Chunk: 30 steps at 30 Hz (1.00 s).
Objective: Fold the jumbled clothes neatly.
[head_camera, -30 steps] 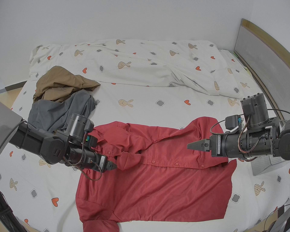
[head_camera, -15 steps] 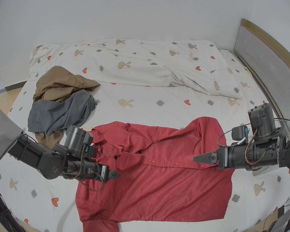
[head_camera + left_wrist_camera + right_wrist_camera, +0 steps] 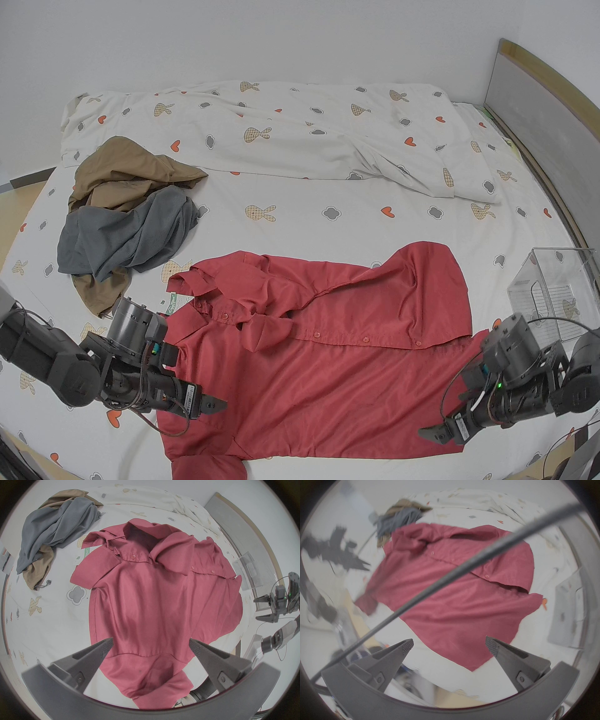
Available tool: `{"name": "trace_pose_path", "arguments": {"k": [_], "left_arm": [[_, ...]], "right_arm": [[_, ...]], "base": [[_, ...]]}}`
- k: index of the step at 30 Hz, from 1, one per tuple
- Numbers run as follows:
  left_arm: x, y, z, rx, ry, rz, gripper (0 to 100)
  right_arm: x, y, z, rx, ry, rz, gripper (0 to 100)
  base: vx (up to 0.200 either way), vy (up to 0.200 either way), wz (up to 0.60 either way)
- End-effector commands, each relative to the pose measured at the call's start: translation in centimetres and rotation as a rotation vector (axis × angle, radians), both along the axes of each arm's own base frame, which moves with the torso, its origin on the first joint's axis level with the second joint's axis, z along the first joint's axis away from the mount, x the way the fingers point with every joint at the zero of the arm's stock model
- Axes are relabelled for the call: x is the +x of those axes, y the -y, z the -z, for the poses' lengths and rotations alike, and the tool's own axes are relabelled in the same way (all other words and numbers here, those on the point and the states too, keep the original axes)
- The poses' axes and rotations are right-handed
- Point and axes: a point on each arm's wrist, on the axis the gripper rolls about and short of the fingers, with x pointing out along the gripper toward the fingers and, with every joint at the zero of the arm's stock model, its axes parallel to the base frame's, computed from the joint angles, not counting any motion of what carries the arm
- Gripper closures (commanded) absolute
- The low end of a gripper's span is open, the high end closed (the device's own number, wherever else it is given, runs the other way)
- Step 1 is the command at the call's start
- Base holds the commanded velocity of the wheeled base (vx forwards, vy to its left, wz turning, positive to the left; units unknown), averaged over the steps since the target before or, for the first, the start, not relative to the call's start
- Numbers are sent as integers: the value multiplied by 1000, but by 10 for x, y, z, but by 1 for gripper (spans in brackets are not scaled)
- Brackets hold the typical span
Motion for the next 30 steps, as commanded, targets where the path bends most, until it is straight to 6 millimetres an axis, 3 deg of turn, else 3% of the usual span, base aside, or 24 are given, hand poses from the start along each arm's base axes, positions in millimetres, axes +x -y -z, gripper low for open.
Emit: {"name": "trace_pose_path", "arguments": {"k": [1, 14, 21, 22, 25, 26, 30], "left_arm": [[-14, -2, -8, -7, 25, 13, 0], [-10, 0, -14, -24, 53, 18, 0], [-10, 0, -15, -26, 57, 18, 0], [-10, 0, -15, -26, 57, 16, 0], [-10, 0, -15, -26, 59, 16, 0], [-10, 0, -16, -27, 60, 16, 0], [-10, 0, -15, -26, 59, 16, 0]], "right_arm": [[-28, -4, 38, -347, -12, -184, 0], [-33, 0, 66, -448, -120, -206, 0], [-24, -4, 75, -429, -101, -186, 0], [-18, -7, 87, -435, -110, -179, 0], [-16, -8, 91, -435, -112, -177, 0], [-14, -10, 102, -437, -110, -174, 0], [-10, -9, 107, -424, -83, -149, 0]], "base": [[0, 0, 0], [0, 0, 0], [0, 0, 0], [0, 0, 0], [0, 0, 0], [0, 0, 0], [0, 0, 0]]}}
